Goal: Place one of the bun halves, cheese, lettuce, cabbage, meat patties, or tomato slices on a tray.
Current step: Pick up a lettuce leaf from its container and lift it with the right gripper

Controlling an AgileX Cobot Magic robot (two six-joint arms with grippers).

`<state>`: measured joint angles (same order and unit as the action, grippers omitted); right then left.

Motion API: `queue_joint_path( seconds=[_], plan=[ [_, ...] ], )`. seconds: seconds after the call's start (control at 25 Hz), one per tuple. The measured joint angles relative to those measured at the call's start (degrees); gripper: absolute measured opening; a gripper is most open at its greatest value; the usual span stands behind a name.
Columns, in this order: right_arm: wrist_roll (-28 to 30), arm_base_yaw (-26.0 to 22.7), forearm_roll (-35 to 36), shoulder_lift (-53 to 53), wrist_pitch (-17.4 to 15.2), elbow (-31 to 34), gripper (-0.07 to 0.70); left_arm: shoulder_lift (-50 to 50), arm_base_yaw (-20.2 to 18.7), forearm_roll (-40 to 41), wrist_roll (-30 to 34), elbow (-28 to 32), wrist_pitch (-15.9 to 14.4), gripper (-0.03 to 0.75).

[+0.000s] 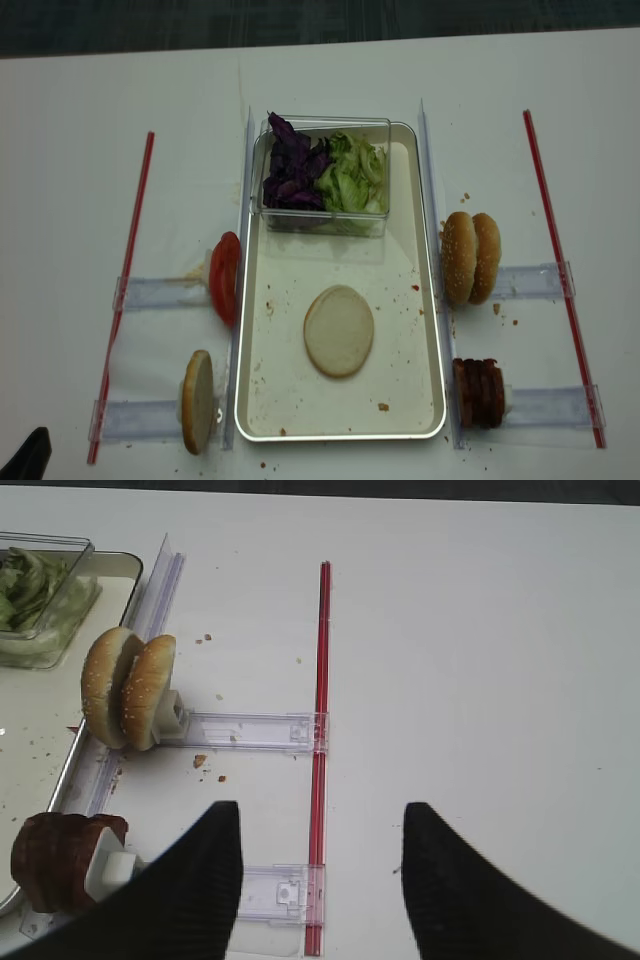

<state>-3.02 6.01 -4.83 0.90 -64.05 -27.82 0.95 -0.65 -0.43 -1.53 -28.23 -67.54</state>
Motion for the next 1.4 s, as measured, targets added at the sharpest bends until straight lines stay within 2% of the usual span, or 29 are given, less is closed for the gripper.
queue_joint_path(
  seconds=[1.12,1.4],
  plan=[
    [0.0,0.0,0.2,0.0,0.0,0.0,0.410,0.0,0.0,0.0,0.0,0.0,0.0,0.473],
    [0.0,0.0,0.3,-9.1,0.0,0.0,0.410,0.0,0.0,0.0,0.0,0.0,0.0,0.474]
  ],
)
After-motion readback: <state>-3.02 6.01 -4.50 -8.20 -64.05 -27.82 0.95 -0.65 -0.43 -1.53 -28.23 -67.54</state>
